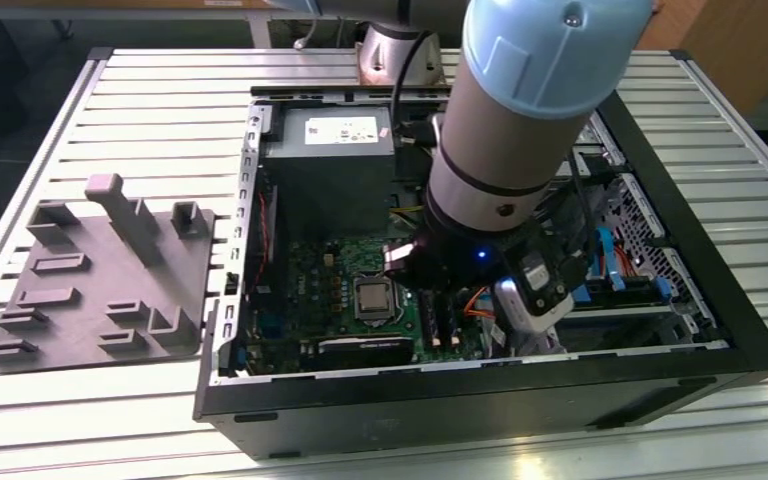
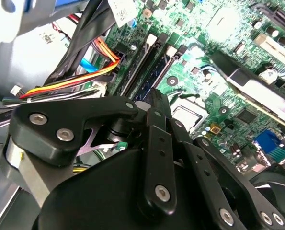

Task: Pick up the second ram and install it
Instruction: 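Press down the second ram until it locks into place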

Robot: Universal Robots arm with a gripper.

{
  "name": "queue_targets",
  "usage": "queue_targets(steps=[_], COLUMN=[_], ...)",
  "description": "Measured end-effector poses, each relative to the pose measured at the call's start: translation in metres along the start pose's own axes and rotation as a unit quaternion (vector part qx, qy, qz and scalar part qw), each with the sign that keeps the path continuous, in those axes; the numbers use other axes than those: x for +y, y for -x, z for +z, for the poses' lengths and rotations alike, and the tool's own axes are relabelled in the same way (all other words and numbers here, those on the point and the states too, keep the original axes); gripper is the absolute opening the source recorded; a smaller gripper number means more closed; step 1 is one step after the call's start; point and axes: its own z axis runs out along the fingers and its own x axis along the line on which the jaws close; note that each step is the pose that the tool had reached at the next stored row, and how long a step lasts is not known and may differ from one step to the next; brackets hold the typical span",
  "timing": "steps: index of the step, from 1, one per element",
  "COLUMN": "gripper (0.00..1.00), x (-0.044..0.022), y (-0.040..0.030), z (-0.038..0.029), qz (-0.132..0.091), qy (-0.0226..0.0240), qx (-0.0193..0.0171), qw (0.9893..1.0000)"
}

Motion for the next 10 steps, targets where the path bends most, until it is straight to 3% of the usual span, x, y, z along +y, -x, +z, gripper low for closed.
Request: queue_targets(steps=[10], gripper=[0.11], x=[0.0119], y=[-0.0003], z=[0.0009], qz=[0.000], qy=[0.0000], qx=[0.0000], qw=[1.0000])
